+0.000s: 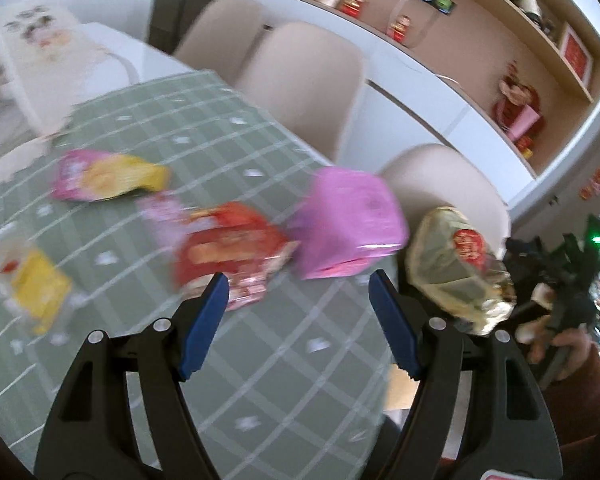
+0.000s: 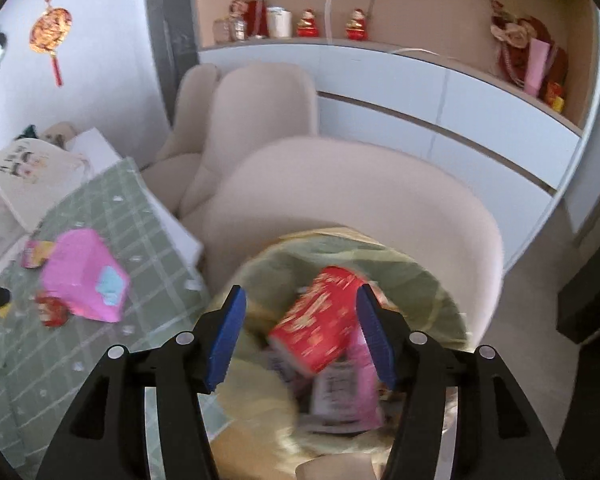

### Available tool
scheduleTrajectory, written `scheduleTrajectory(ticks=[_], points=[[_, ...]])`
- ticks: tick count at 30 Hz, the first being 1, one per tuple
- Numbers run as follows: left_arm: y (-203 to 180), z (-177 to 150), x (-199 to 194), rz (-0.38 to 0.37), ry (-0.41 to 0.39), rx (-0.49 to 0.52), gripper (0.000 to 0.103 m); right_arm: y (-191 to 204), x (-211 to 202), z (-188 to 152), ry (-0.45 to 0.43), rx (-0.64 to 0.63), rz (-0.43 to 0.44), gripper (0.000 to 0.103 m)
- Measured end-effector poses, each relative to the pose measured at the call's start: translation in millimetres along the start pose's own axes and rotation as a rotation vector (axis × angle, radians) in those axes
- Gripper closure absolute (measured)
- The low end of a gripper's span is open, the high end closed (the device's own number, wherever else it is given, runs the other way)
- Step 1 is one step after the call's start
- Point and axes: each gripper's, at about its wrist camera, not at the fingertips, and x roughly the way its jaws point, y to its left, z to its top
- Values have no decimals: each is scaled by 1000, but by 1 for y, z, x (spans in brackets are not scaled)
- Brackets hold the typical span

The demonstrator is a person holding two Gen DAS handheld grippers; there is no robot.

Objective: Collect trash
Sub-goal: 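Move both open tools back over the table, then grasp the pink-yellow chip bag with the left tool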

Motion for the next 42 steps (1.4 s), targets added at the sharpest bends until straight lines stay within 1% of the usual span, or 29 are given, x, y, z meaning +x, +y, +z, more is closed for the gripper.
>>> scheduleTrajectory(ticks=[2, 5, 9, 12, 14, 17, 20, 21, 23, 25, 26, 28, 29, 31, 32, 33, 35, 36, 38, 39, 41, 42], points=[[22, -6, -12, 41, -14, -32, 34, 15, -5, -1, -5, -5, 30, 49], [55, -14, -31, 97, -41, -83, 34, 43, -8, -4, -10, -18, 96, 49], [91, -21, -50, 151, -76, -135, 34, 90, -2, -12, 27, -89, 181, 49], [109, -22, -58, 167, -97, -156, 34, 120, -1, -20, 41, -145, 222, 49], [114, -21, -60, 153, -101, -160, 34, 137, 1, -23, 40, -170, 231, 49], [111, -16, -52, 103, -92, -123, 34, 151, 5, -25, 46, -166, 233, 49], [104, -7, -43, 76, -84, -80, 34, 157, 8, -24, 50, -162, 222, 49], [102, 1, -40, 70, -90, -43, 34, 159, 9, -25, 46, -174, 210, 49], [102, 18, -39, 88, -117, 33, 34, 162, 10, -27, 44, -198, 181, 49], [107, 37, -38, 103, -136, 119, 34, 168, 13, -30, 51, -218, 172, 49], [114, 51, -36, 97, -134, 174, 34, 171, 15, -31, 56, -223, 173, 49], [131, 71, -25, 79, -79, 216, 34, 177, 19, -33, 64, -228, 176, 49], [145, 83, -14, 92, -34, 226, 34, 179, 21, -34, 66, -223, 171, 49], [162, 96, 3, 113, 27, 240, 34, 185, 25, -36, 70, -207, 152, 49], [175, 104, 17, 112, 82, 232, 34, 187, 26, -36, 72, -204, 150, 49], [183, 107, 26, 108, 111, 219, 34, 190, 28, -37, 74, -206, 149, 49], [198, 114, 47, 87, 162, 183, 36, 197, 31, -40, 77, -222, 155, 49], [201, 115, 54, 87, 173, 184, 38, 200, 32, -42, 80, -236, 157, 49], [203, 116, 70, 94, 213, 189, 44, 206, 35, -46, 92, -250, 173, 49], [204, 115, 80, 83, 245, 193, 47, 208, 38, -48, 103, -252, 188, 49], [203, 114, 93, 82, 288, 213, 62, 213, 42, -51, 123, -260, 202, 49], [203, 113, 97, 88, 298, 221, 65, 216, 44, -52, 131, -267, 207, 49]])
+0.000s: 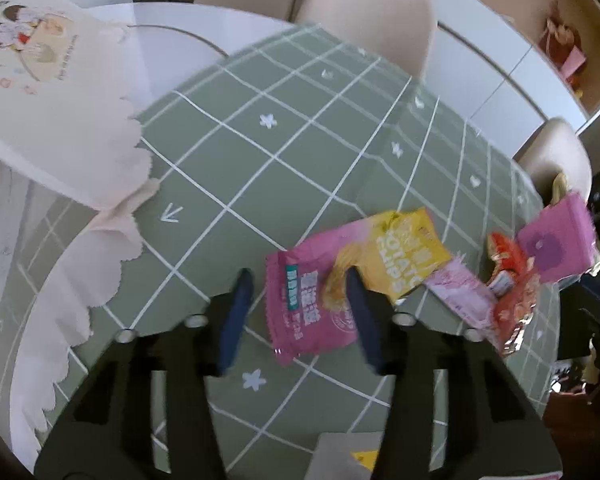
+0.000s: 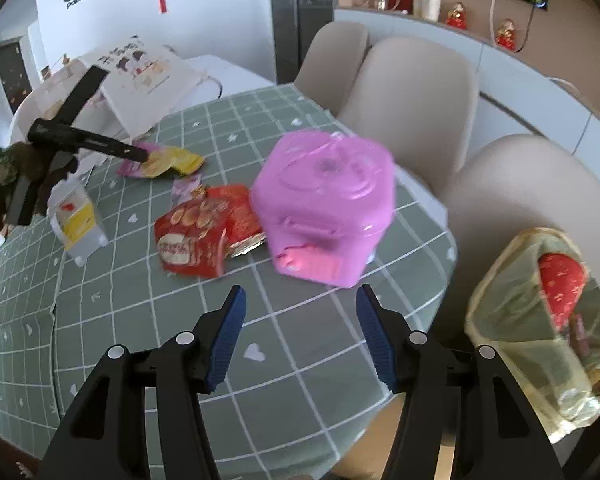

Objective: Collect trash
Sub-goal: 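Grasp the pink-yellow chip bag with the left tool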

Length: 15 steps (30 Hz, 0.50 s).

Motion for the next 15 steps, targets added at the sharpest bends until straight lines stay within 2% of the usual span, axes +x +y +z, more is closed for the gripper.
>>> scheduleTrajectory(ticks=[2, 5, 10, 15], points=[[-2, -1, 1, 9, 2, 13, 79, 7, 6, 0, 16, -17, 14, 49], [-7, -2, -8, 29, -28, 20, 91, 20, 14, 2, 36, -47, 32, 49], [-8, -14, -59, 51, -124, -100, 97, 40, 22, 9, 43, -90, 85, 49], [-30, -60, -122, -40, -258, -188, 97, 67, 33, 22, 27, -151, 140, 49]])
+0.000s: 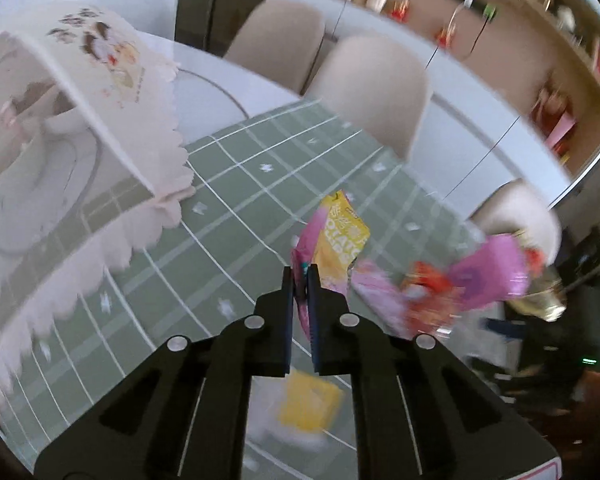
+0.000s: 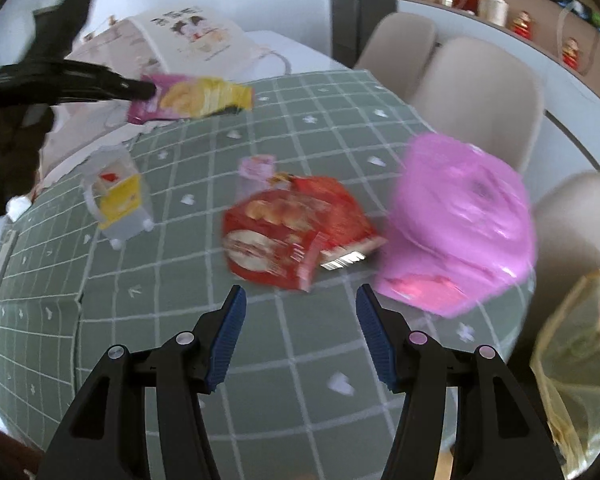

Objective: Collect trash
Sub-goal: 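Grasp the pink-yellow chip bag with the left tool, then grasp the red snack stick with the right tool while the left tool holds the chip bag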

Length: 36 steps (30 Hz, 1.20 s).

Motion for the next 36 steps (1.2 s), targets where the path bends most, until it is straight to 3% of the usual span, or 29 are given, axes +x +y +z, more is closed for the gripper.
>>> scheduleTrajectory(ticks=[3, 7, 10, 12, 15, 21, 25, 30, 36], points=[[-9, -33, -28, -48, -23, -46, 97, 13, 9, 15, -34, -47, -13, 49], [-19, -85, -44, -61, 4, -69, 97, 25, 24, 43, -70, -88, -55, 49], [-25, -120, -38, -67, 53, -104, 96, 27, 43, 62, -36, -87, -48, 49], [-26, -138, -30, -32, 77, -114, 96, 25, 54, 67, 0, -85, -43, 49], [-22, -157, -25, -13, 88, -163, 96, 21, 56, 60, 56, -55, 7, 49], [-15, -162, -23, 6, 63, -225, 97, 14, 29, 13, 111, -53, 52, 49], [-16, -160, -19, 26, 50, -206, 97, 2, 11, -7, 81, -15, 50, 49], [-11, -159, -22, 52, 31, -221, 97, 11, 6, 7, 37, -31, 81, 49], [-2, -168, -33, 71, 25, -246, 96, 47, 34, 36, 49, -204, 85, 49]])
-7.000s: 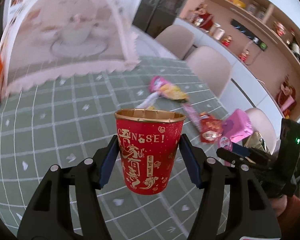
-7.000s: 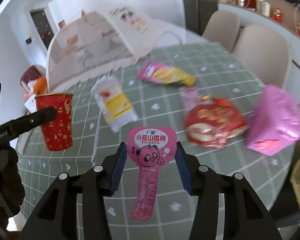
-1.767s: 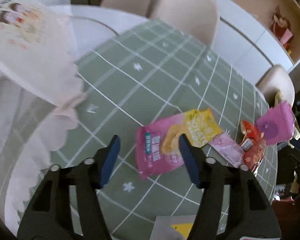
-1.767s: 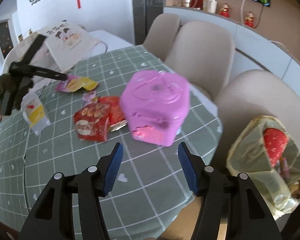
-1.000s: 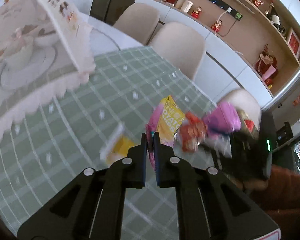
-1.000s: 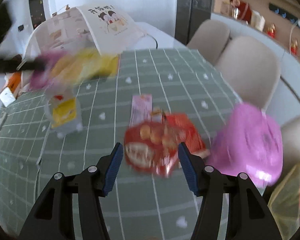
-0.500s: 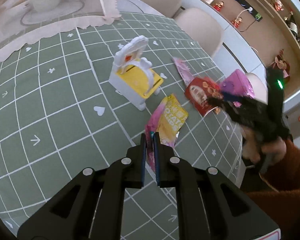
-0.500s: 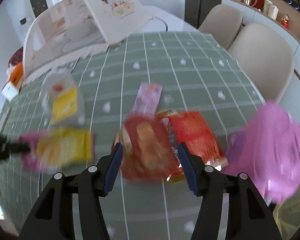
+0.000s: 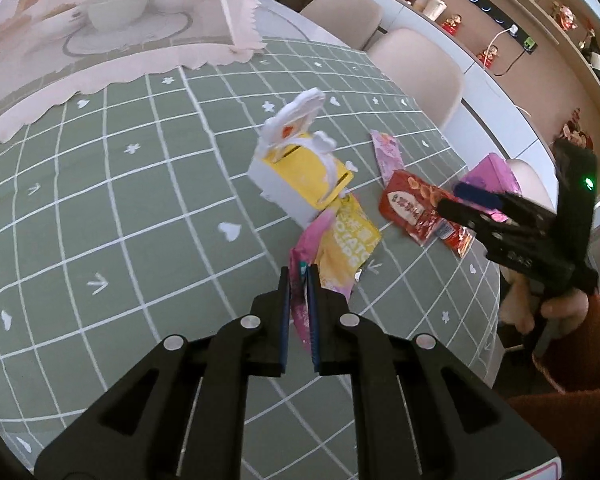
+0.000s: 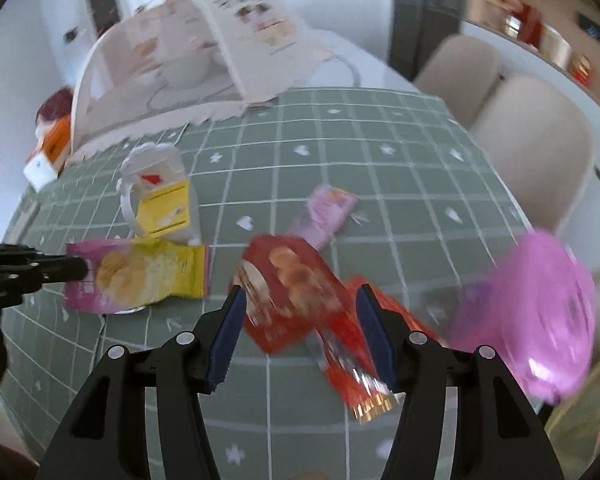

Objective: Collect trash
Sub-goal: 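Grasp the red snack stick with the right tool while the left tool holds the chip bag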

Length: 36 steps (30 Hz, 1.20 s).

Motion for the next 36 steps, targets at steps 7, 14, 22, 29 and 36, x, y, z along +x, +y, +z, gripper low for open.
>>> scheduleTrajectory(ticks=[7, 14, 22, 29, 36], points=[[15, -6, 4, -21, 19, -56, 96, 8, 35, 4, 79, -100, -47, 49], [15, -3, 10, -39, 27, -66, 92, 13, 37, 1, 115, -159, -45, 48], [17, -4, 7, -46, 14, -75, 87, -22, 11, 8, 23, 39, 28, 48], [15, -4, 8, -46, 14, -72, 87, -13, 31, 3, 79, -39, -34, 48], [16, 0, 8, -45, 7, -81, 85, -2, 31, 2, 83, -97, -39, 63]])
